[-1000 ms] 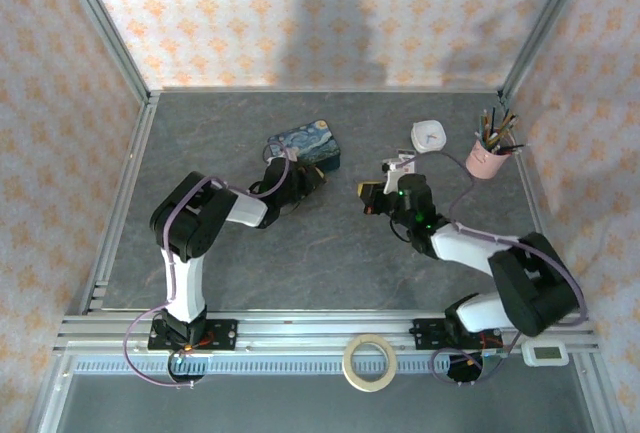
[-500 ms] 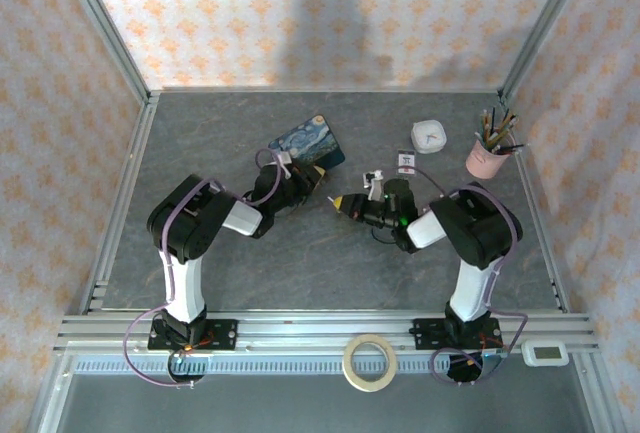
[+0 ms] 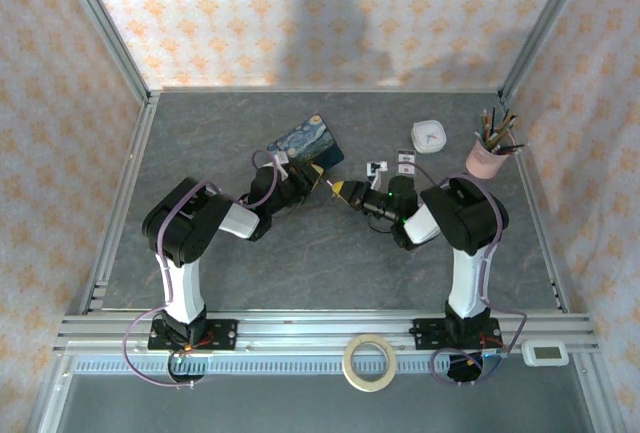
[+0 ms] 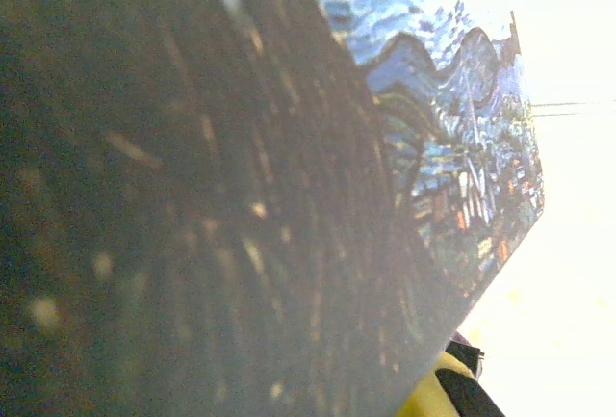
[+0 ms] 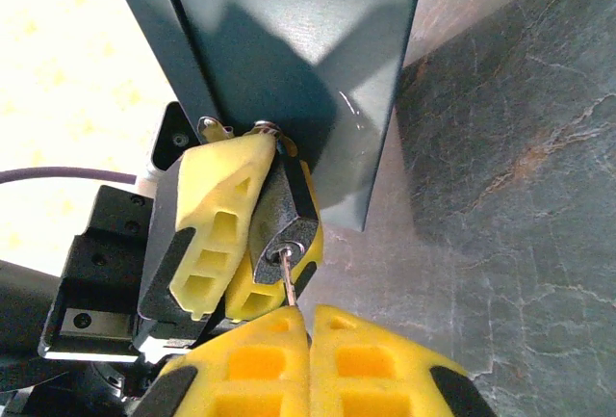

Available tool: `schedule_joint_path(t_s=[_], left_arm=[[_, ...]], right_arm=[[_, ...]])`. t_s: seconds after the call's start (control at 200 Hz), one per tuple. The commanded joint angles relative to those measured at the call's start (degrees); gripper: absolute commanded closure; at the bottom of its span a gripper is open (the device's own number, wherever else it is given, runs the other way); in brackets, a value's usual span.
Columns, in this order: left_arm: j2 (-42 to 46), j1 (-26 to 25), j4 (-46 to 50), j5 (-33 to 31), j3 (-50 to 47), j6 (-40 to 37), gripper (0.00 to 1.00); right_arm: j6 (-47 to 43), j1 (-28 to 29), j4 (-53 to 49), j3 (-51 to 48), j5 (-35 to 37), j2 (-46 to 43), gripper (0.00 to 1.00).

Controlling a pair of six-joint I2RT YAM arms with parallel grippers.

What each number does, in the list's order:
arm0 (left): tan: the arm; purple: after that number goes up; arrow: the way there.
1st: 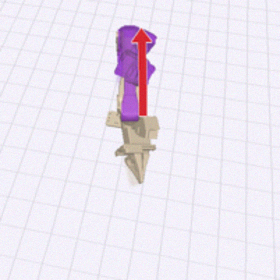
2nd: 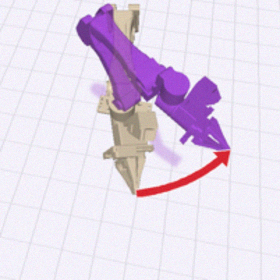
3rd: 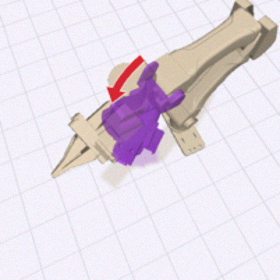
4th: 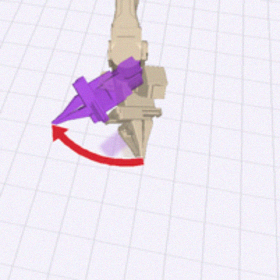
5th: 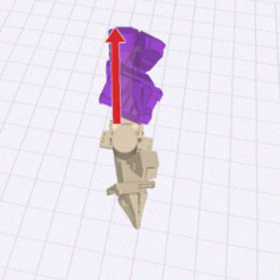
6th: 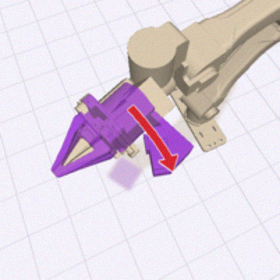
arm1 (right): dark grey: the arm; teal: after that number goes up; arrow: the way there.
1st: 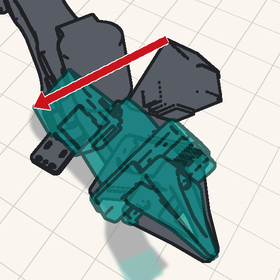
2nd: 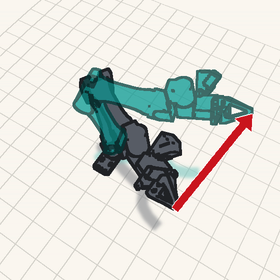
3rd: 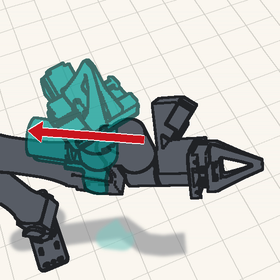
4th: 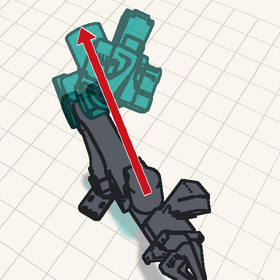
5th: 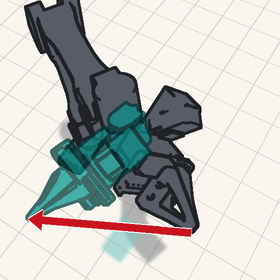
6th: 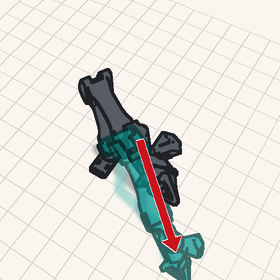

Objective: Unlock a padlock with a key

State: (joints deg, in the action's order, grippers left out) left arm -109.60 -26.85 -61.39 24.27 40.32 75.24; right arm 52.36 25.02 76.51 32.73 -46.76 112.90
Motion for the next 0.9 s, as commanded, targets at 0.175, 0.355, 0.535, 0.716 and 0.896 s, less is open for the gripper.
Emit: schedule_joint_path(t_s=[0.175, 0.355, 0.535, 0.716, 0.896], left_arm=[[1.4, -0.3, -5.5, 1.2, 0.0, 0.9, 1.0], [1.0, -0.7, -6.2, 1.2, 0.1, 1.2, 1.0], [0.9, -1.1, -7.2, 1.6, 0.3, 1.6, 1.0], [0.9, -2.1, -5.5, 1.5, 1.1, 0.1, 1.0], [0.6, -3.0, -8.3, 3.0, 0.4, 0.3, 1.0]], right_arm=[[2.6, -0.1, 6.8, 1.3, -1.9, 1.5, 1.0], [2.8, 0.0, 6.6, 2.2, -2.7, 2.1, 1.0], [3.4, -0.1, 7.5, 2.3, -2.7, 2.9, 1.0], [4.7, 0.0, 9.5, 2.9, -3.5, 3.5, 1.0], [5.7, -0.2, 8.6, 4.1, -4.1, 4.0, 1.0]])
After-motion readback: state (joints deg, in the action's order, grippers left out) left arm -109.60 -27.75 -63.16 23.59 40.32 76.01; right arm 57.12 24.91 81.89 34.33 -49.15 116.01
